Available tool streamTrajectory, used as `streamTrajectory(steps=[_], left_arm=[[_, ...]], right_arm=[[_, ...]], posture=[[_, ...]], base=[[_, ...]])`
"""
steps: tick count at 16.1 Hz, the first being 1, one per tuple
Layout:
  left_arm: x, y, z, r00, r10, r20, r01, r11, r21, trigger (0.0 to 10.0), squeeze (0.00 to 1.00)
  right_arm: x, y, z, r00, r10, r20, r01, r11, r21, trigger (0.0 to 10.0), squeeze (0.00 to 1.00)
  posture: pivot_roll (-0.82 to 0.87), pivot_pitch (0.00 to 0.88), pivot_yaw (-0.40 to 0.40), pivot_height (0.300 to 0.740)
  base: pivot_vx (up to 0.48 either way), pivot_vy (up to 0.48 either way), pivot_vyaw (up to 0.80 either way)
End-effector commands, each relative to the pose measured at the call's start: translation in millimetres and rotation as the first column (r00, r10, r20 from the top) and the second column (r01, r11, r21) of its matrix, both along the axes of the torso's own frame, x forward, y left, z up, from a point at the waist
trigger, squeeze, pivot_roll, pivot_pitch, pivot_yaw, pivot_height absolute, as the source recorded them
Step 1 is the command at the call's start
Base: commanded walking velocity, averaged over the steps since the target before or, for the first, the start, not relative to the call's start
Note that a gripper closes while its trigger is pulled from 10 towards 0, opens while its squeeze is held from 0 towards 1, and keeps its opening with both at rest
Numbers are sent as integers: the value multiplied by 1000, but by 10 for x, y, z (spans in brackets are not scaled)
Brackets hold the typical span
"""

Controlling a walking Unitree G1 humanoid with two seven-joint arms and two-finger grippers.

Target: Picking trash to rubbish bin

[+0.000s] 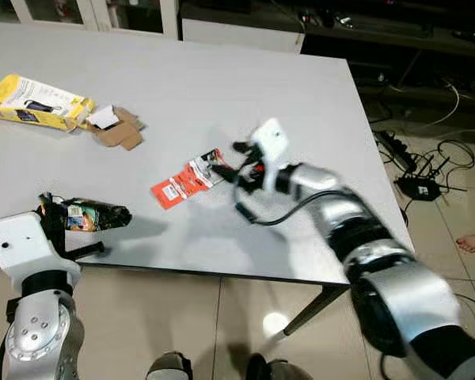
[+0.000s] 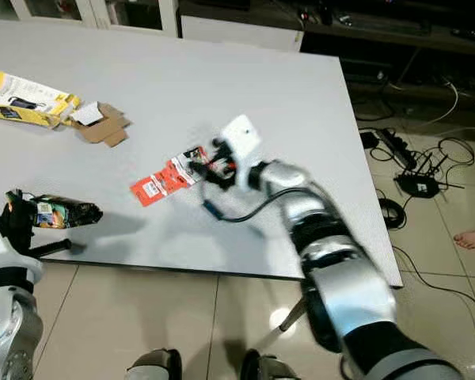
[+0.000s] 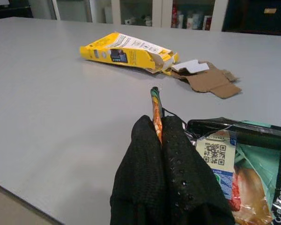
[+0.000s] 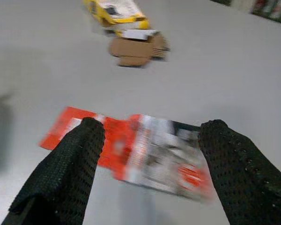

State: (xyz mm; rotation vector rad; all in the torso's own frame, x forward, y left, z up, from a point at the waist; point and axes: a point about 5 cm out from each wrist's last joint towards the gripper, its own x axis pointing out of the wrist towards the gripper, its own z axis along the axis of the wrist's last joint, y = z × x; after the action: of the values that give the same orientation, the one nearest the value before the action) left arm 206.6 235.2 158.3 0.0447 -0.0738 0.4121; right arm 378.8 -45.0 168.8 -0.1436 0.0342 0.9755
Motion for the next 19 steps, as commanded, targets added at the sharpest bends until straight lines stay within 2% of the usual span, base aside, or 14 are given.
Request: streamTrajectory(steps=[1, 3, 6, 9, 13, 14, 16, 18, 19], left_arm=[[-32, -24, 23, 1000, -18, -3, 18, 1000, -2, 10000, 0], [-55, -71, -12, 998, -54, -21, 53, 998, -18, 10000, 0], [-104, -133, -62, 996, -78, -43, 76, 997, -30, 10000, 0], [-122, -164, -65, 994, -93, -56, 91, 995, -36, 10000, 0], [-157, -169, -55, 993, -97, -63, 95, 995, -34, 10000, 0], [-166, -170, -61, 993, -98, -68, 95, 995, -35, 10000, 0], [-161, -180, -70, 992, -102, -75, 100, 994, -40, 10000, 0], [-147, -185, -65, 992, -104, -73, 101, 994, -40, 10000, 0], [-139, -184, -62, 992, -103, -71, 100, 994, -41, 10000, 0]], right_arm=[[8, 37, 49, 1000, 10, 23, -10, 1000, -2, 10000, 0], [-24, 129, 3, 1000, 14, -5, -13, 999, 32, 10000, 0], [-133, 356, -111, 999, 22, -50, -16, 993, 114, 10000, 0], [-244, 541, -184, 998, 49, -48, -41, 989, 144, 10000, 0], [-312, 659, -197, 998, 45, -54, -33, 977, 208, 10000, 0], [-370, 709, -253, 996, 63, -59, -49, 976, 213, 10000, 0], [-458, 755, -364, 992, 104, -65, -92, 980, 175, 10000, 0], [-475, 761, -381, 992, 125, -23, -122, 987, 104, 10000, 0], [-466, 763, -365, 991, 134, 21, -135, 990, 38, 10000, 0]], posture=[[184, 221, -69, 740], [201, 225, -63, 740], [223, 237, -51, 740], [231, 247, -44, 740], [237, 264, -39, 740], [236, 266, -40, 740], [228, 273, -42, 740], [221, 274, -48, 740], [218, 273, -51, 740]], base=[[0, 0, 0], [0, 0, 0], [0, 0, 0], [0, 0, 0], [0, 0, 0], [0, 0, 0], [0, 0, 0], [0, 0, 0], [0, 0, 0]])
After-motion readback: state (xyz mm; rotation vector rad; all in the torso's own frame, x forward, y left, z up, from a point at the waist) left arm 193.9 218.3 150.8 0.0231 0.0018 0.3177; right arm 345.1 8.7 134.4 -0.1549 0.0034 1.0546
